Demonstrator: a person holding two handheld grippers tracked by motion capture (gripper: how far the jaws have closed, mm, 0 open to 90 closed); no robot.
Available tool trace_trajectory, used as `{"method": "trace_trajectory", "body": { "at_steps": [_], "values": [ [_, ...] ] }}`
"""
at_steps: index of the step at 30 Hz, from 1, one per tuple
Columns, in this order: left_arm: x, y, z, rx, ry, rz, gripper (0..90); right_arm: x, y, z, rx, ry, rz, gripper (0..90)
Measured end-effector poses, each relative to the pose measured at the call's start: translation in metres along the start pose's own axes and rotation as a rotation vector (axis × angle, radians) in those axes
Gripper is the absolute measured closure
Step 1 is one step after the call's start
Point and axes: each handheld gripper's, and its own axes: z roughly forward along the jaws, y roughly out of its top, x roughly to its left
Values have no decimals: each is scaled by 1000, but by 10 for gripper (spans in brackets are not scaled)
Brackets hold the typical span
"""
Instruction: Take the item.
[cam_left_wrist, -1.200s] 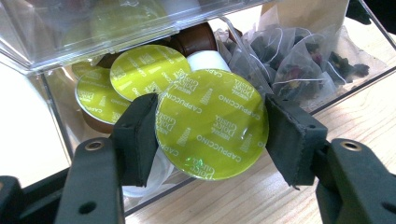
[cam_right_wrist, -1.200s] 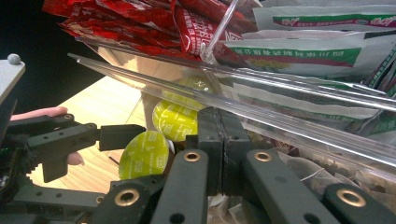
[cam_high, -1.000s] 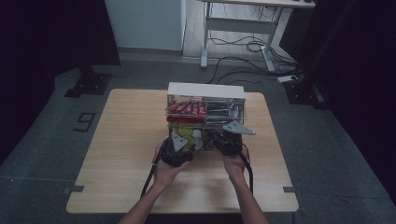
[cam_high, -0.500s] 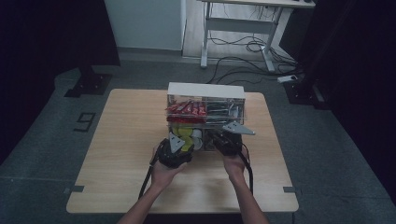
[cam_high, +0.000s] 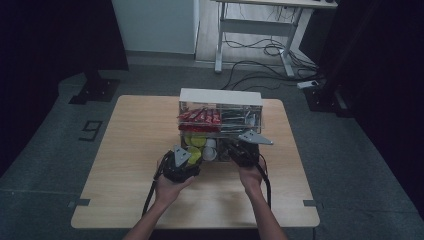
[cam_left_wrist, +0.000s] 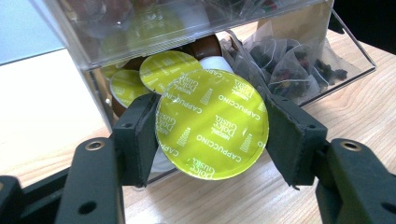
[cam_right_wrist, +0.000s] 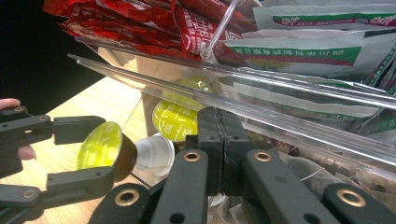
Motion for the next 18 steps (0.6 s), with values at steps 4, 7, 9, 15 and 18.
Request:
{"method": "trace_trajectory", "body": {
  "at_steps": [4, 7, 9, 15, 18],
  "values": [
    [3, -2, -3, 2, 0, 0, 382, 0, 0, 0, 1, -1, -1, 883],
    [6, -4, -6, 5, 4, 0, 382, 0, 0, 0, 0, -2, -1, 883],
    [8, -5, -8, 5, 5, -2, 382, 0, 0, 0, 0, -1, -1, 883],
    [14, -8, -15, 5, 14, -5, 382, 0, 0, 0, 1, -3, -1, 882],
    [19, -10, -19, 5, 17, -12, 382, 0, 0, 0, 1, -5, 1, 882]
  ]
}}
